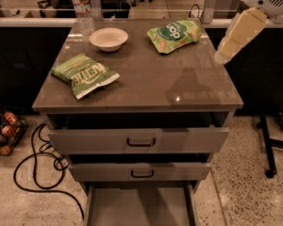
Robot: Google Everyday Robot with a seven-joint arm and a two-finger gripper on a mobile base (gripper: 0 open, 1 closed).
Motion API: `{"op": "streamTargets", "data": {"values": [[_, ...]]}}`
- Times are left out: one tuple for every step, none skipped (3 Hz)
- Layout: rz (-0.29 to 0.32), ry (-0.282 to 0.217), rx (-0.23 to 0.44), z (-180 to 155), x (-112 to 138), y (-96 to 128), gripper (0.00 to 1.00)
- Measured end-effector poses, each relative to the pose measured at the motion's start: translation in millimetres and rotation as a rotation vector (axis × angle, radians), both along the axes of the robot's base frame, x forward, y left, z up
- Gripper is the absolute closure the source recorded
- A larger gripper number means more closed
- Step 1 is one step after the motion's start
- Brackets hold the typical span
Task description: Place green rice chip bag into bottom drawer
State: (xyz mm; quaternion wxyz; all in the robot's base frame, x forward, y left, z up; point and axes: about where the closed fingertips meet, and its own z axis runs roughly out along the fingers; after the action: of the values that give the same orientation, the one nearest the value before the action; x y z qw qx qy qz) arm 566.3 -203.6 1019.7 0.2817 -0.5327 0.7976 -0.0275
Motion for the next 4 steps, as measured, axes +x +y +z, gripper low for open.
{"op": "streamTargets", "data": {"values": [[-0.095, -0.011, 0.106, -8, 55, 6, 0.00], [-0.188, -0.005, 0.236, -28, 96, 10, 0.00], [-0.188, -0.005, 0.236, -28, 96, 10, 0.00], [-0.238, 0.001, 0.222, -39, 133, 14, 0.00]]}}
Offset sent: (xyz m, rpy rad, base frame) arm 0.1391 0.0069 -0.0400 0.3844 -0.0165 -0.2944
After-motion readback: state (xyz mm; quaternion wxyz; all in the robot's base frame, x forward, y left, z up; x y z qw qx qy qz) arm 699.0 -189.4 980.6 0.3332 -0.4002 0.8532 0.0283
